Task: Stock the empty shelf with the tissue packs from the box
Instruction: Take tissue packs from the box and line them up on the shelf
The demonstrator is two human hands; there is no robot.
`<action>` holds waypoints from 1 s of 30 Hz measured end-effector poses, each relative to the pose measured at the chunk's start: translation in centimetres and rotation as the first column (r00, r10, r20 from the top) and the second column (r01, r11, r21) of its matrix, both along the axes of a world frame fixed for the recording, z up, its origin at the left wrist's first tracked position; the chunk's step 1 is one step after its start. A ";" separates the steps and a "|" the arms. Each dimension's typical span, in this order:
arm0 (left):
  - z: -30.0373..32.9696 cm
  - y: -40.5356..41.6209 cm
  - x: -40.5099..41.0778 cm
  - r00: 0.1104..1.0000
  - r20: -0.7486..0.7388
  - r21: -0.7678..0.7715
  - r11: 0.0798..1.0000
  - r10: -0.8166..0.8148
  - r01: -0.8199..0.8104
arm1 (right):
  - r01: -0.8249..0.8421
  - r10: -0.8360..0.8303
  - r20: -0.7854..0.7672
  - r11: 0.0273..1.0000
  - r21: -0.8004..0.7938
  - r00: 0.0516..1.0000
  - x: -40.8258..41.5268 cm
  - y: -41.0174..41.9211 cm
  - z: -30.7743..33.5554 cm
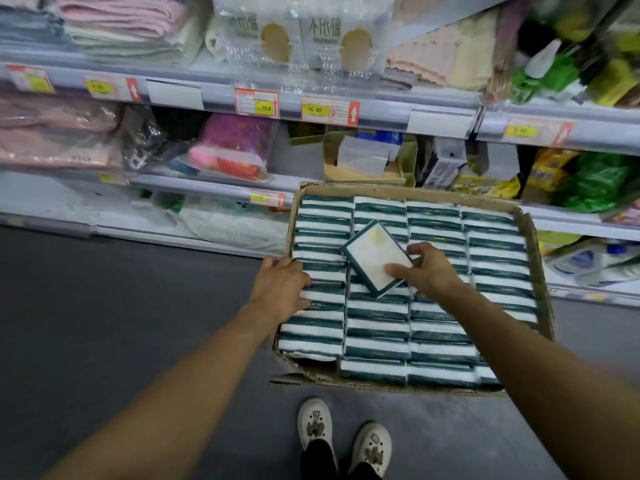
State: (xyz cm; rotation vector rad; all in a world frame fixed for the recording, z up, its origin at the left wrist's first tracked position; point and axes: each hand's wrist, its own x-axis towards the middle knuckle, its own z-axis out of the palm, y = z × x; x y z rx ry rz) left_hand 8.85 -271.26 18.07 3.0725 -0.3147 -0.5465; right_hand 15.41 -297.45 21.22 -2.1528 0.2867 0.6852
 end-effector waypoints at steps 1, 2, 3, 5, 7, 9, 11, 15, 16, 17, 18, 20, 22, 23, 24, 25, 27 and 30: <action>0.2 0.0 0.3 1.000 0.002 0.004 1.000 -0.006 0.006 | 0.013 -0.013 -0.001 1.000 0.004 1.000 -0.2 0.2 -0.2; 0.4 0.0 0.5 1.000 0.015 -0.011 1.000 -0.002 0.002 | 0.036 -0.036 -0.005 0.999 0.021 0.999 -0.4 0.4 -0.3; 0.8 0.0 0.7 0.999 0.032 -0.038 0.999 0.007 -0.005 | 0.055 -0.055 -0.009 0.997 0.047 0.998 -0.5 0.4 -0.1; 1.6 0.1 0.8 0.997 0.054 -0.133 0.990 0.054 -0.047 | 0.095 -0.092 -0.034 0.991 0.090 0.995 -0.7 0.1 0.7; 3.1 0.1 0.5 0.989 0.027 -0.305 0.943 0.149 -0.133 | 0.157 -0.152 -0.052 0.979 0.128 0.987 -1.1 -0.7 2.3; 5.0 0.0 0.2 0.950 -0.073 -0.534 0.793 0.302 -0.293 | 0.211 -0.208 -0.038 0.960 0.183 0.977 -1.6 -1.4 4.2; 6.9 -0.5 0.1 0.887 -0.192 -0.653 0.620 0.421 -0.436 | 0.231 -0.240 0.007 0.943 0.240 0.971 -2.1 -2.0 6.3; 10.6 -1.7 0.2 0.744 -0.337 -0.784 0.266 0.577 -0.561 | 0.190 -0.271 0.168 0.903 0.385 0.948 -3.5 -2.1 10.6; 11.7 -2.1 0.2 0.713 -0.388 -0.805 0.163 0.583 -0.571 | 0.155 -0.264 0.221 0.897 0.414 0.939 -3.9 -2.0 11.7; 12.8 -2.4 0.3 0.696 -0.434 -0.815 0.080 0.572 -0.574 | 0.110 -0.244 0.283 0.902 0.418 0.927 -4.3 -2.1 12.6; 13.9 -2.8 0.3 0.695 -0.469 -0.821 0.020 0.545 -0.570 | 0.065 -0.221 0.351 0.912 0.404 0.910 -4.5 -2.1 13.4; 16.0 -3.9 0.6 0.711 -0.513 -0.820 -0.030 0.481 -0.572 | -0.034 -0.149 0.510 0.943 0.332 0.847 -5.0 -2.5 14.6; 18.1 -5.0 0.7 0.732 -0.530 -0.820 -0.036 0.428 -0.572 | -0.114 -0.091 0.645 0.957 0.269 0.759 -5.2 -3.3 15.4; 19.1 -5.6 0.8 0.739 -0.537 -0.819 -0.042 0.406 -0.572 | -0.132 -0.080 0.679 0.958 0.254 0.729 -5.3 -3.7 15.9; 20.1 -6.2 0.8 0.741 -0.549 -0.815 -0.053 0.388 -0.577 | -0.135 -0.076 0.704 0.962 0.239 0.706 -5.5 -4.1 16.4; 21.1 -6.9 0.8 0.739 -0.561 -0.810 -0.066 0.372 -0.582 | -0.130 -0.076 0.723 0.966 0.225 0.686 -5.6 -4.6 16.8; 22.8 -8.3 1.0 0.755 -0.550 -0.820 -0.058 0.358 -0.570 | -0.127 -0.085 0.745 0.966 0.224 0.662 -5.6 -5.7 17.7; 25.2 -10.8 1.8 0.789 -0.508 -0.849 -0.045 0.346 -0.527 | -0.155 -0.082 0.756 0.959 0.238 0.649 -5.5 -8.0 19.3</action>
